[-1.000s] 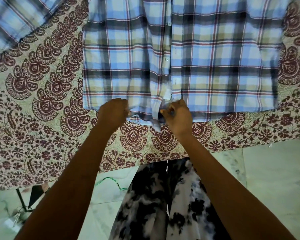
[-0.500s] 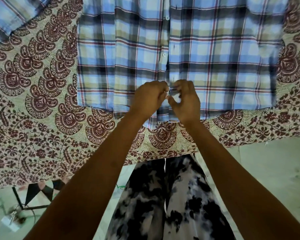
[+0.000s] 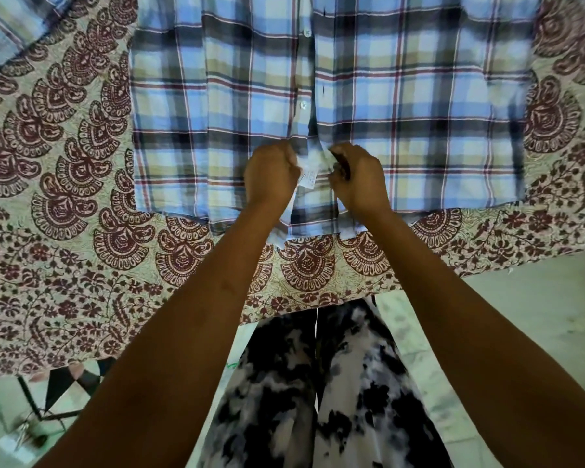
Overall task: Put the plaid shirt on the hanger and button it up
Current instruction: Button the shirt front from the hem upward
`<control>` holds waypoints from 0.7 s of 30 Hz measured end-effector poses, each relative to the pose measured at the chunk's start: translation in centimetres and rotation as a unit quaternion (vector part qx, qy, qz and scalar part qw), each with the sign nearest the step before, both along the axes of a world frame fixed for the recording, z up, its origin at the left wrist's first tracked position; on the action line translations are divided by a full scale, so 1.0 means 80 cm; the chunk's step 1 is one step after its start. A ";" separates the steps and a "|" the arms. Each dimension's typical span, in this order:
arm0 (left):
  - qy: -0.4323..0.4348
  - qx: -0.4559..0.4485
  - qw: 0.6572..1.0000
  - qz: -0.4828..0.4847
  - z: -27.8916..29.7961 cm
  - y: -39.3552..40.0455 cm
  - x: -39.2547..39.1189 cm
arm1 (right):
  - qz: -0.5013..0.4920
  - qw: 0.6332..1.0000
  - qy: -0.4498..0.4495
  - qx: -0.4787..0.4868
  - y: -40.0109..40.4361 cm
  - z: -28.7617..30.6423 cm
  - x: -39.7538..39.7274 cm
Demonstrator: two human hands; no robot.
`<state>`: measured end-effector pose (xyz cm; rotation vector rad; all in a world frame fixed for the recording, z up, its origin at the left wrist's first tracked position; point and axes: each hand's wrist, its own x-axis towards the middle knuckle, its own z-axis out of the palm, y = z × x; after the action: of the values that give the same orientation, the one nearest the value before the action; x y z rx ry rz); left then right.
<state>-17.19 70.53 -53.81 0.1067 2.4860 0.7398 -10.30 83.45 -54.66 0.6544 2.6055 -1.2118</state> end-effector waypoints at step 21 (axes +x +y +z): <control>-0.129 0.165 0.958 0.196 -0.009 0.041 0.017 | -0.277 0.935 0.016 -0.222 -0.015 -0.017 0.018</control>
<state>-15.84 73.78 -54.55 -0.3525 2.1365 1.2442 -8.87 82.22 -56.05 1.3153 2.0953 -1.8941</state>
